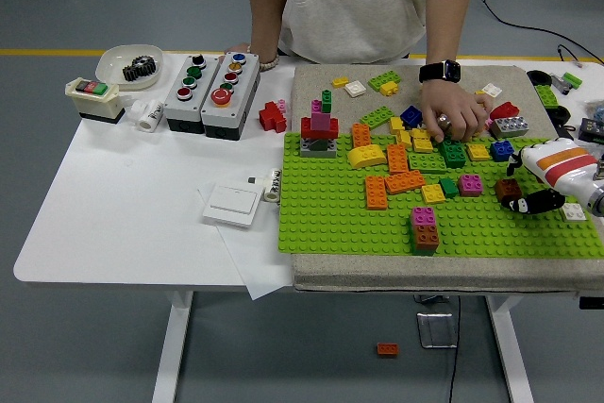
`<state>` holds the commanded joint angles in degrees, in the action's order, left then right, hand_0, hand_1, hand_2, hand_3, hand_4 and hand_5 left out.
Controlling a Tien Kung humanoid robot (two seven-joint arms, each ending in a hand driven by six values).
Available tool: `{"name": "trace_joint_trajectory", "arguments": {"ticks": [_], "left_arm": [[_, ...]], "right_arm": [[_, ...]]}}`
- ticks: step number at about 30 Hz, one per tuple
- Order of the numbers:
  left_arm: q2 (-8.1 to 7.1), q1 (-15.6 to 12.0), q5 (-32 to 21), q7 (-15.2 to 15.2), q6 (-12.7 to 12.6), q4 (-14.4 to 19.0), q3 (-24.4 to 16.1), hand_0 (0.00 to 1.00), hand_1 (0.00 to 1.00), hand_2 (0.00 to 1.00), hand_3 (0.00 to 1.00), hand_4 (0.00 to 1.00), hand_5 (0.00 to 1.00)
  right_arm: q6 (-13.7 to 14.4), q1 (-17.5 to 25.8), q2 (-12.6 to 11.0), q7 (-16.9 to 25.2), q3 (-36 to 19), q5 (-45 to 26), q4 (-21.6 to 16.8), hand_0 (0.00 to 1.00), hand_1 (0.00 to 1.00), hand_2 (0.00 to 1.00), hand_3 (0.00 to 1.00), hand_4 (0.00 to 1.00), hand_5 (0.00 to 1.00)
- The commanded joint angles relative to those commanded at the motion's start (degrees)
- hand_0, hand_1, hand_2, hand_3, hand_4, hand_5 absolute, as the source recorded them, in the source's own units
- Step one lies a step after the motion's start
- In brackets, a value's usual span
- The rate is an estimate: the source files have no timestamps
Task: Pick up the brick,pile it on top of brick,press brick,pick up the brick,pile it on top of brick,press brick
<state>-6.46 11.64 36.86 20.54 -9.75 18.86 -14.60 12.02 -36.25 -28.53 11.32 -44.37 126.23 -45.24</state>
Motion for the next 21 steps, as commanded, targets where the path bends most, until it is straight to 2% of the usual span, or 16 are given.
{"name": "trace_joint_trajectory", "arguments": {"ticks": [9, 20, 21], "left_arm": [[0.01, -0.15, 0.48, 0.14, 0.11, 0.02, -0.26, 0.875, 0.818, 0.819, 0.62, 0.711, 0.677], [-0.01, -0.1, 0.53, 0.14, 0.18, 0.04, -0.3, 0.876, 0.817, 0.819, 0.62, 0.711, 0.676], [0.0, -0.09, 0.5, 0.13, 0.18, 0.03, -0.3, 0.875, 0.818, 0.819, 0.62, 0.712, 0.677]], "right_arm": [[1.06, 0.07, 0.06, 0.65, 0.4, 0.07, 0.18, 0.55, 0.477, 0.521, 0.503, 0.822, 0.465], [1.83, 0.2, -0.1, 1.16, 0.31, 0.33, 0.11, 0.525, 0.454, 0.501, 0.492, 0.806, 0.472], [1.9, 0.25, -0.14, 1.21, 0.24, 0.36, 0.01, 0.497, 0.432, 0.485, 0.481, 0.795, 0.466]]}}
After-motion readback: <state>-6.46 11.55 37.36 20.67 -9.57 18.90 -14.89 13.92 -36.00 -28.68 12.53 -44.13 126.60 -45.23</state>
